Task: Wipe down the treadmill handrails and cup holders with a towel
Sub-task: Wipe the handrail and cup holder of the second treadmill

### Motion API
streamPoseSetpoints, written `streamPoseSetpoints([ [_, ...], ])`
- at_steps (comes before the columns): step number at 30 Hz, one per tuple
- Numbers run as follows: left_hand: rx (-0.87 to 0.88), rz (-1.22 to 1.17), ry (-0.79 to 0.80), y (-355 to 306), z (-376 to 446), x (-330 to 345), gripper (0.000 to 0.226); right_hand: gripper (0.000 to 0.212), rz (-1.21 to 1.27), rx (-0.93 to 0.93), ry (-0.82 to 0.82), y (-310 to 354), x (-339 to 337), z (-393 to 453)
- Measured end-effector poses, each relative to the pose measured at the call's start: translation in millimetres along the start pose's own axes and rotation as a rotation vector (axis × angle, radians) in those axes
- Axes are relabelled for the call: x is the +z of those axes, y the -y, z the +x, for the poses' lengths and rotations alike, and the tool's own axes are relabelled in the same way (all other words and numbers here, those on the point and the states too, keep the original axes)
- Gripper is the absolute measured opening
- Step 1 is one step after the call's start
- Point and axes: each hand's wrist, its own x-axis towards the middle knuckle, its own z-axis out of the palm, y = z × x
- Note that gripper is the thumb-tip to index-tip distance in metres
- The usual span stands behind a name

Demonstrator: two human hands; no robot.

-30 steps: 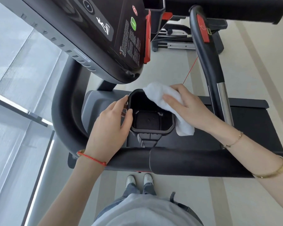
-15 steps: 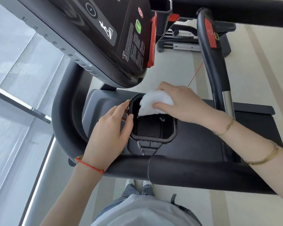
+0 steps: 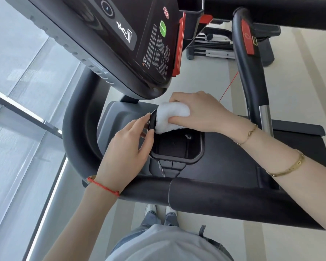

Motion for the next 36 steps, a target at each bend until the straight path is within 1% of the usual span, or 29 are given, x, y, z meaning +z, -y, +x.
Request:
streamPoseSetpoints([
  [2,-0.009,0.003,-0.007,-1,0,0,0.042,0.022,0.152,0.12,0.008,-13,-2,-10],
  [4,-0.018,0.002,-0.011,-2,-1,-1,0.042,0.022,0.4,0.221,0.046,-21,-3,-24],
  [5,-0.02,-0.002,-0.011,-3,-1,-1,0.042,0.022,0.481,0.25,0.049,-23,-2,-30],
  [7,-0.021,-0.005,-0.012,-4,-1,-1,0.042,0.023,0.512,0.264,0.025,-24,3,-36],
  [10,-0.017,0.004,-0.018,-5,-1,0,0.042,0.019,0.355,0.227,-0.028,-19,5,-29],
  [12,-0.014,0.014,-0.017,-5,-1,0,0.042,0.02,0.204,0.155,-0.02,-14,2,-18],
  [14,-0.013,0.016,-0.014,-5,-1,0,0.042,0.024,0.062,0.071,0.02,-10,0,-7],
  [17,-0.02,0.018,-0.019,-6,-1,0,0.041,0.035,-0.131,-0.06,0.038,-2,1,4],
  [20,-0.016,0.011,-0.023,-6,-2,0,0.04,0.039,-0.169,-0.156,0.073,5,-2,12],
  [23,-0.022,-0.006,-0.037,-7,-2,1,0.04,0.038,-0.138,-0.173,0.081,6,-2,13],
  [25,-0.024,-0.004,-0.039,-8,-2,0,0.042,0.037,-0.097,-0.14,0.05,2,1,9],
  [27,-0.019,-0.004,-0.041,-8,-1,0,0.041,0.031,-0.013,-0.051,0.022,-5,2,0],
  [31,-0.04,0.012,-0.032,-9,-2,-1,0.042,0.021,0.288,0.175,-0.033,-17,4,-26],
  [34,-0.046,0.007,-0.022,-10,-3,-1,0.042,0.028,0.376,0.276,-0.084,-15,11,-40],
  [36,-0.04,0.005,-0.019,-10,-4,-2,0.042,0.033,0.441,0.319,-0.081,-12,14,-49],
])
